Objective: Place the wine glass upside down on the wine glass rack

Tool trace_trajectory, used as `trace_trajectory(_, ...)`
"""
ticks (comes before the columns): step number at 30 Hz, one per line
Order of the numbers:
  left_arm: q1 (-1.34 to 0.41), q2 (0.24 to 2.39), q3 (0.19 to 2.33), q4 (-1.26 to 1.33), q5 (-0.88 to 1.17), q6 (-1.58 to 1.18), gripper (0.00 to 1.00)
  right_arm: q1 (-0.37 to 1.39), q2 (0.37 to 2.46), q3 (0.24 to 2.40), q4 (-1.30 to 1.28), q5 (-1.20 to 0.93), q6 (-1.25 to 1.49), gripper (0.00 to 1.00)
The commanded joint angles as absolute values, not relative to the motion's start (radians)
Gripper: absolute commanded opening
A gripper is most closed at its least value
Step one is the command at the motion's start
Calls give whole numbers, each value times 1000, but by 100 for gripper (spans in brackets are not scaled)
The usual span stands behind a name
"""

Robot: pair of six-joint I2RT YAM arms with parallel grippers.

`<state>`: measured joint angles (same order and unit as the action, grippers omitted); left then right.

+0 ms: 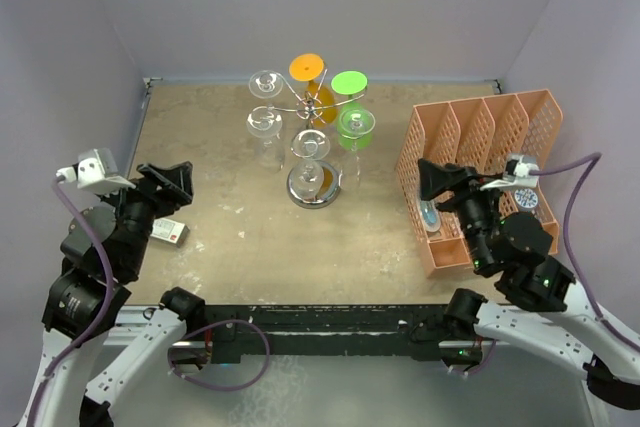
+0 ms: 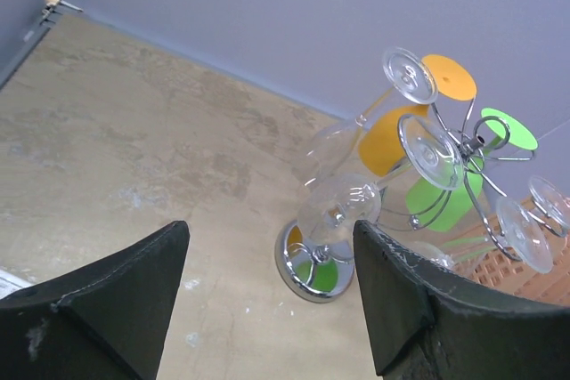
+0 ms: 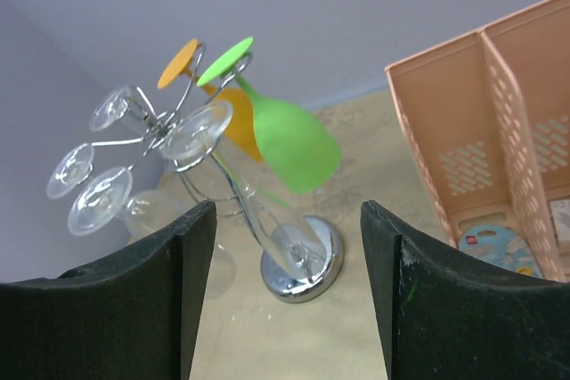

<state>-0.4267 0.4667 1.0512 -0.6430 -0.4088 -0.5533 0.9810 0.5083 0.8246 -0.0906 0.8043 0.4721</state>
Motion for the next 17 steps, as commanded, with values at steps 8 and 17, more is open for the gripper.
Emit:
trace_trajectory(8, -426, 488, 1281, -771, -530, -406, 72, 982, 458, 998, -151, 956, 391, 68)
trace_trajectory(17, -426, 512, 1339, -831, -513, -386, 73, 982, 422, 999, -145, 957, 409, 69)
